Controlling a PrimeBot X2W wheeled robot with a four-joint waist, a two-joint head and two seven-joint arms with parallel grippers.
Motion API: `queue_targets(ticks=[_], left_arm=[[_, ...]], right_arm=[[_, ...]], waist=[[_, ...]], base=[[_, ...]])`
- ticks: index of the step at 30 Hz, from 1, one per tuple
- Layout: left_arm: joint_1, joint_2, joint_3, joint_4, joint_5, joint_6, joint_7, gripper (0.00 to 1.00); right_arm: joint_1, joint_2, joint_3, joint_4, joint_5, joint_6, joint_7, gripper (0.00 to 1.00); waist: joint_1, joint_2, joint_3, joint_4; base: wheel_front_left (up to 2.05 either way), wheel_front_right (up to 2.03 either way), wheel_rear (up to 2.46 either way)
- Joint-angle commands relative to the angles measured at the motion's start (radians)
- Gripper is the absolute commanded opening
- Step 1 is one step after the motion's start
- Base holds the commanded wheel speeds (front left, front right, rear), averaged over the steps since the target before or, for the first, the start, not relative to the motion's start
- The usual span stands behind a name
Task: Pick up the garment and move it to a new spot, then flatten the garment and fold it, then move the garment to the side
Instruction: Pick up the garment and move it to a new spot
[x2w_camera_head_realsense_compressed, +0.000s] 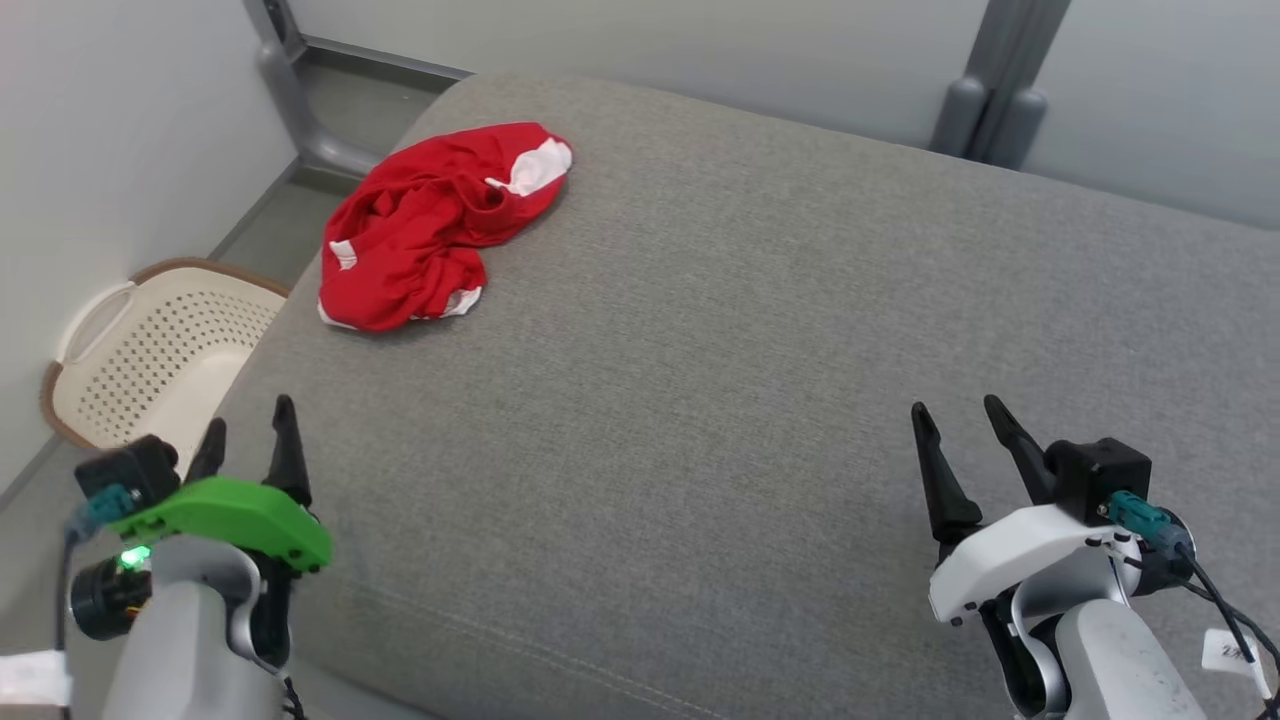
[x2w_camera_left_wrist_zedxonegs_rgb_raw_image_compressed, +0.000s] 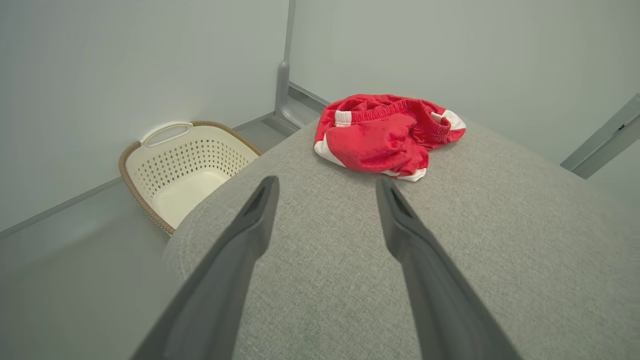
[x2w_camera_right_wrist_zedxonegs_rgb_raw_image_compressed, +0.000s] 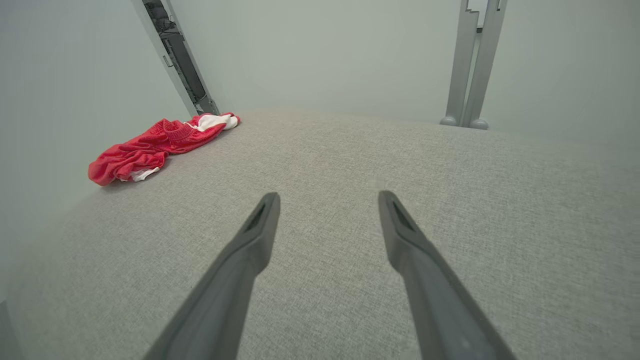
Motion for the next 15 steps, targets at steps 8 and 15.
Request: queue_targets(ticks=[8,15], left_arm=[[-0.211,0.084,0.087,0.187,-0.125,0.001,0.107,1.00],[-0.327,0.161,0.151,0.275,-0.188,0.037,0.184,1.00]], right_arm=[[-0.006,-0.033,0.036,-0.105,-0.033,-0.001,0.072,1.00],[-0.031,-0.073,0.075,-0.209,-0.026,-0.001,0.122,1.00]], waist=[[0.0000,0.0000,0.142,-0.204],[0.0000,0.0000,0.240,-0.322]], base=[[0.00,0.00,0.00],[0.00,0.00,0.00]])
